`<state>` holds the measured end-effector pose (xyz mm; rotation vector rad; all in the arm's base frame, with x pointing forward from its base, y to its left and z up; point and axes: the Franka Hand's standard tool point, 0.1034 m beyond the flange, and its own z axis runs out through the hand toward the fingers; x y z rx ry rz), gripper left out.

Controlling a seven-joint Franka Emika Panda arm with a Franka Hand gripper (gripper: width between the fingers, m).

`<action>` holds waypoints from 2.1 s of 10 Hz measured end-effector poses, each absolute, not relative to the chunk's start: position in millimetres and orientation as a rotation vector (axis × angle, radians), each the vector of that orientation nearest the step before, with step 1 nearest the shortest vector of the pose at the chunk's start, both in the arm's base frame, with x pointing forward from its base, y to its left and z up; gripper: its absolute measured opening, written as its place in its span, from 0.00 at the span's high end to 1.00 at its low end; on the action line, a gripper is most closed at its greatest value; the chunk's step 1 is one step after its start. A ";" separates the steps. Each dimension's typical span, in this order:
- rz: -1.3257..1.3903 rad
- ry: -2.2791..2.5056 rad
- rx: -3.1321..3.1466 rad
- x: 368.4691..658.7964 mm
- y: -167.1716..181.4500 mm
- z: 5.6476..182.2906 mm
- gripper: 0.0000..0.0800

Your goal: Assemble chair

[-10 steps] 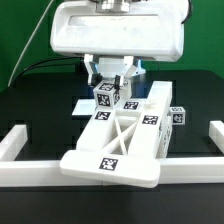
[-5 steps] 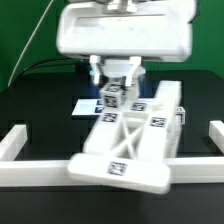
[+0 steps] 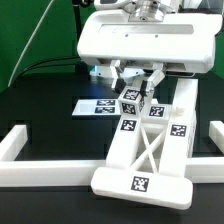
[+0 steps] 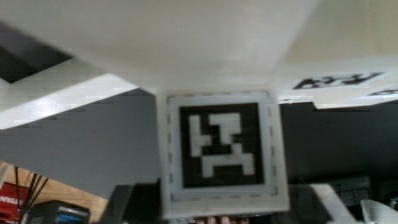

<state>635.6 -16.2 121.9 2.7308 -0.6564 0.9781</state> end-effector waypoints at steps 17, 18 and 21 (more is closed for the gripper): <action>0.245 -0.647 3.163 606.7 18.0 175.3 0.19; 0.249 -0.634 3.165 607.4 16.6 176.3 0.19; 0.069 -0.643 3.220 597.6 8.3 169.2 0.19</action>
Offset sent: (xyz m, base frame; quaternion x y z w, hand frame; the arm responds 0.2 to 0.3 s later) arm 0.0043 0.0245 0.0298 0.1049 -0.1408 0.0513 0.9831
